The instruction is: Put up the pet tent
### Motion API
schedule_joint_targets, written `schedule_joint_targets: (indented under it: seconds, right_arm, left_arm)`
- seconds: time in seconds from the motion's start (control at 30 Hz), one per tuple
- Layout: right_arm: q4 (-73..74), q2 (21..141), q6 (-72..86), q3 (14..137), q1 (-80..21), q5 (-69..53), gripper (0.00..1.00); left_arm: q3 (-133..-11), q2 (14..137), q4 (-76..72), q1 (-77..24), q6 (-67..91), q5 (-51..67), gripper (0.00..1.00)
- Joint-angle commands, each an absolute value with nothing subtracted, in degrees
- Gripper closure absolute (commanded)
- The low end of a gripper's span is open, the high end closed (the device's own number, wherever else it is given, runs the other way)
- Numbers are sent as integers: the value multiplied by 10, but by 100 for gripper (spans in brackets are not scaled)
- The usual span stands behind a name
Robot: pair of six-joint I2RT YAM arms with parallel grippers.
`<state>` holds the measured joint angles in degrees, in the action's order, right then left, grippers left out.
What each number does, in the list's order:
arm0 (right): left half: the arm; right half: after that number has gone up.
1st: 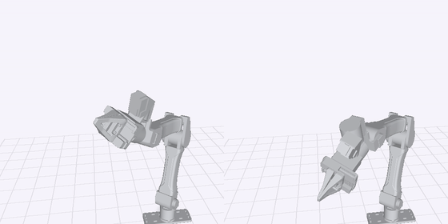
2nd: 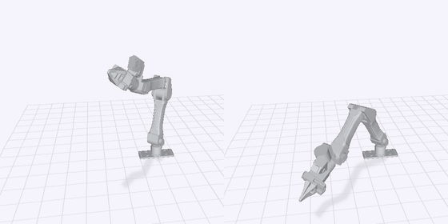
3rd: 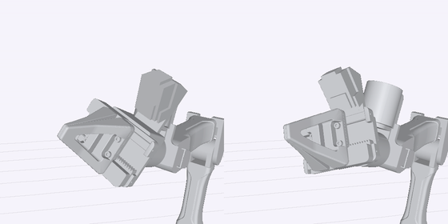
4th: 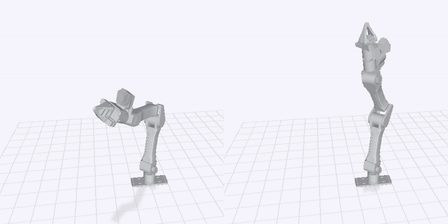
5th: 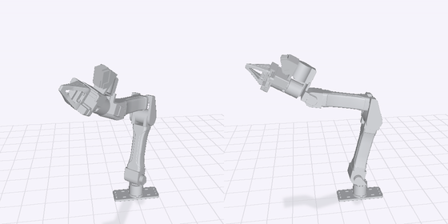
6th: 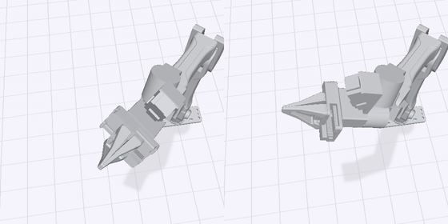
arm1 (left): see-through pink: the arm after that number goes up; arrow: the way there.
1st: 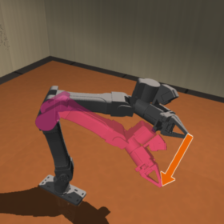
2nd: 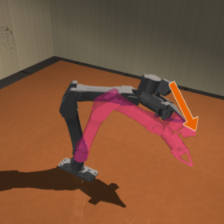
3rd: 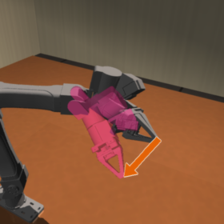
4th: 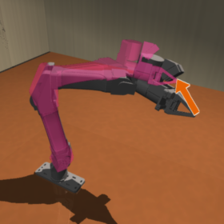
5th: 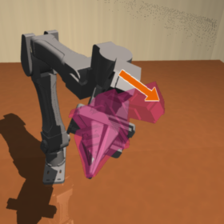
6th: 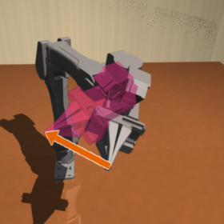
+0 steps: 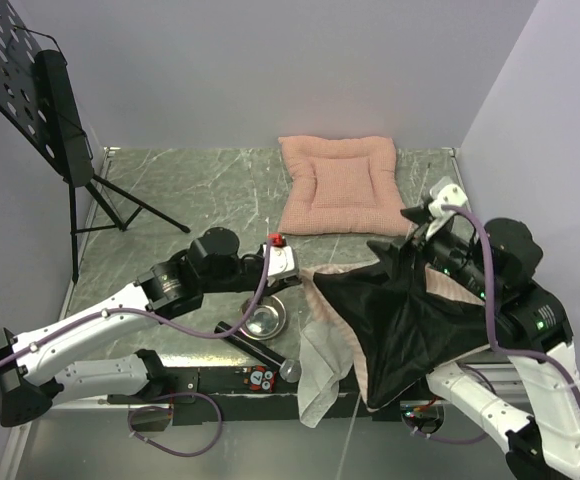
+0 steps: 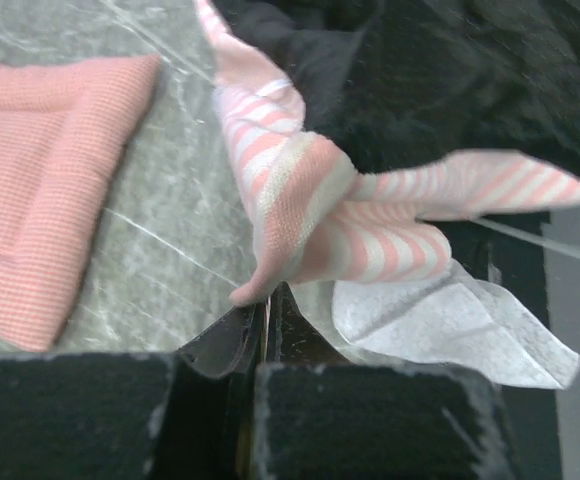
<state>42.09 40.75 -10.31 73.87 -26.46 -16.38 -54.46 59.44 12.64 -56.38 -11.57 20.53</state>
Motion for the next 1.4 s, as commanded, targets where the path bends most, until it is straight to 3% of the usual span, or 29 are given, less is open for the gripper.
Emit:
schedule_joint_targets:
  seconds: [0.0, 0.13, 0.43, 0.53, 0.73, 0.97, 1.37]
  right_arm:
    - [395, 439, -105, 799, -259, -65, 4]
    - [386, 470, -119, 836, -255, -44, 4]
    - [417, 558, -84, 894, -231, -31, 4]
    - [425, 590, -41, 877, -215, -67, 4]
    - [447, 694, 57, 859, -182, -92, 3]
    - [565, 778, 145, 857, -158, -61, 1]
    - [603, 711, 149, 803, -152, 90, 0]
  left_arm:
    - [-626, 617, 77, -566, -137, 136, 99]
    - [-665, 624, -20, -547, -146, 49, 99]
    - [-659, 588, 16, -474, -96, -92, 99]
    - [-653, 569, 68, -463, -62, -55, 99]
    - [-551, 484, 105, -490, -104, 178, 99]
    - [-529, 499, 131, -540, -170, 201, 99]
    - [-514, 516, 116, -544, -177, 198, 99]
